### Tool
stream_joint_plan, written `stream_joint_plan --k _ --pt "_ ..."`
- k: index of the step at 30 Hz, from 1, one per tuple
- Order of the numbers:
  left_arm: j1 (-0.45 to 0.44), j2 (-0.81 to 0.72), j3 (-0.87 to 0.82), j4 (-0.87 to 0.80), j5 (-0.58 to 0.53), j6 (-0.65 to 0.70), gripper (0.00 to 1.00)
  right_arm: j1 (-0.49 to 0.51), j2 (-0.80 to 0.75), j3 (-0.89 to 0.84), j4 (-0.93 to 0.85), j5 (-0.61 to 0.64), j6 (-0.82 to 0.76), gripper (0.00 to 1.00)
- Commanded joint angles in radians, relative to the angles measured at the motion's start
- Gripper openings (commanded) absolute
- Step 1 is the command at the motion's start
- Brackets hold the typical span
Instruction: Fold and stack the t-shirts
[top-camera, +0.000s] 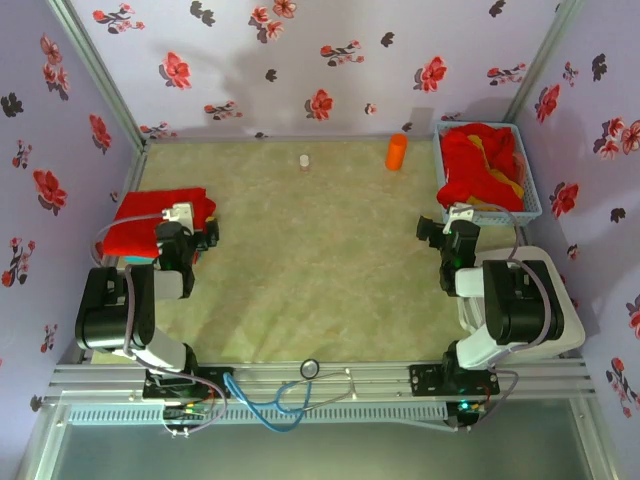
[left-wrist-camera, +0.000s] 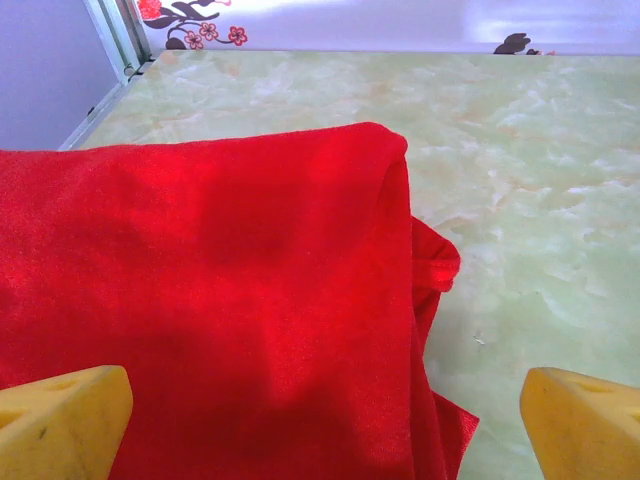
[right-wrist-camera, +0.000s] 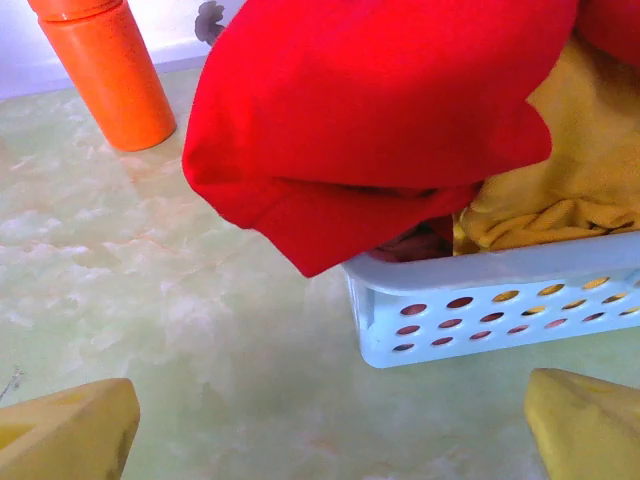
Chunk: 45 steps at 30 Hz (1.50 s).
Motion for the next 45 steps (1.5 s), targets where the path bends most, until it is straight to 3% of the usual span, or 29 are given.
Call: stream_joint_plan --k 1,11,16,31,33,36,39,45 --pt "-0.006 0.008 0.003 0.022 0.005 0.018 1.00 -0.002 0.007 0.004 0.020 -0.008 -0.013 0.99" --pt "-0.005 0.009 0.002 0.023 0.003 0.013 1.00 -0.007 0.007 0.005 0.019 -0.017 -0.006 0.99" --pt "-0.005 0.009 0.002 0.022 0.001 0.012 1.00 -0.007 0.005 -0.018 0.060 0.101 0.036 0.99" --pt "-0.005 0.001 0.006 0.009 -0.012 0.009 1.00 -0.006 -0.012 0.010 0.002 0.013 -0.004 0.99" --pt "-0.010 -0.043 0.025 -0.058 -0.030 0.008 1.00 0.003 -0.074 0.046 -0.117 0.034 -0.007 0.99" --pt "-0.032 -0.127 0.074 -0.199 -0.100 0.012 1.00 0.005 -0.152 0.196 -0.484 0.096 0.055 0.99" --pt "-0.051 -0.189 0.165 -0.425 -0.138 -0.047 1.00 0.006 -0.161 0.337 -0.715 0.108 0.092 0.99" --pt "-0.065 -0.223 0.331 -0.784 -0.153 -0.194 0.98 -0.010 -0.081 0.598 -1.074 0.257 0.287 0.99"
